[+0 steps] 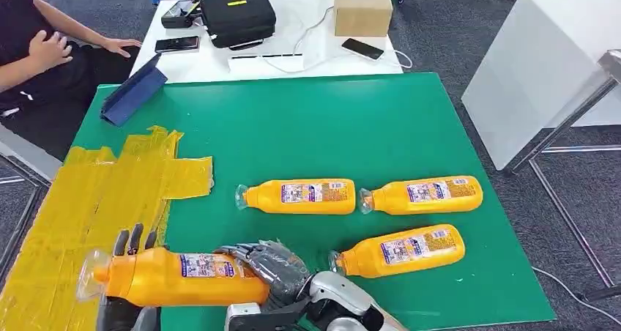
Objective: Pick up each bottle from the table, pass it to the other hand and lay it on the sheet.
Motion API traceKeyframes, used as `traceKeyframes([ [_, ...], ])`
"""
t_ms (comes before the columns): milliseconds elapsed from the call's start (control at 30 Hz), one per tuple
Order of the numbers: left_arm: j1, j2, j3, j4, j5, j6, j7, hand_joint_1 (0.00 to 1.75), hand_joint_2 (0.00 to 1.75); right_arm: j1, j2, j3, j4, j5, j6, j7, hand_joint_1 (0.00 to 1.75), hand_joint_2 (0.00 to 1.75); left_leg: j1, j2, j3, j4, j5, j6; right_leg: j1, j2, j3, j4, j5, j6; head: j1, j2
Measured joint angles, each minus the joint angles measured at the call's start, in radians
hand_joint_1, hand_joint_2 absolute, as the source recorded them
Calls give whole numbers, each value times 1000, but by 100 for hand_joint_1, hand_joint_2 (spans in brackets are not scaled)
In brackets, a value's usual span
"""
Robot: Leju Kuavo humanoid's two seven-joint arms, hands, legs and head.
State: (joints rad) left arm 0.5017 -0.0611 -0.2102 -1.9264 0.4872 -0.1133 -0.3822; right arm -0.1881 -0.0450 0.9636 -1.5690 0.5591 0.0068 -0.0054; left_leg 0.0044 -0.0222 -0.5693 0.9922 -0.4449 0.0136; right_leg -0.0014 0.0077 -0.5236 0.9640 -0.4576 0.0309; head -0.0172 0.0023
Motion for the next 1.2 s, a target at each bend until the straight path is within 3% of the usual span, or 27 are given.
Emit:
traceKeyframes([
  [267, 12, -32, 54, 19, -27, -67, 28, 0, 175, -44, -18, 50, 3, 130, 66, 3, 161, 175, 0, 0, 0, 0, 0, 0, 0, 0, -1, 0, 0, 0, 0, 0],
  [600, 9, -83, 99, 33, -34, -106, 50, 0, 175, -60, -27, 81, -4, 136, 94, 6, 161, 175, 0, 0, 0, 0, 0, 0, 0, 0, 0, 0, 0, 0, 0, 0],
  [800, 18, -94, 111, 40, -22, -151, 64, 0, 175, -64, -37, 84, -6, 138, 95, -20, 152, 175, 0, 0, 0, 0, 0, 0, 0, 0, 0, 0, 0, 0, 0, 0],
  [1000, 30, -116, 133, 58, -43, -205, 64, 0, 175, -64, -54, 84, -9, 130, 102, -50, 157, 175, 0, 0, 0, 0, 0, 0, 0, 0, 0, 0, 0, 0, 0, 0],
  [1033, 32, -117, 136, 58, -48, -211, 65, 140, 175, -64, -54, 84, -9, 124, 107, -50, 155, 175, 0, 0, 0, 0, 0, 0, 0, 0, 0, 0, 0, 0, 0, 0],
  [1067, 33, -117, 139, 59, -55, -217, 65, 175, 175, -65, -54, 84, -9, 118, 110, -49, 155, 175, 0, 0, 0, 0, 0, 0, 0, 0, 0, 0, 0, 0, 0, 0],
  [1200, 36, -110, 147, 59, -60, -240, 41, 175, 175, -67, -48, 84, -9, 100, 118, -40, 150, 175, 0, 0, 0, 0, 0, 0, 0, 0, 0, 0, 0, 0, 0, 0],
])
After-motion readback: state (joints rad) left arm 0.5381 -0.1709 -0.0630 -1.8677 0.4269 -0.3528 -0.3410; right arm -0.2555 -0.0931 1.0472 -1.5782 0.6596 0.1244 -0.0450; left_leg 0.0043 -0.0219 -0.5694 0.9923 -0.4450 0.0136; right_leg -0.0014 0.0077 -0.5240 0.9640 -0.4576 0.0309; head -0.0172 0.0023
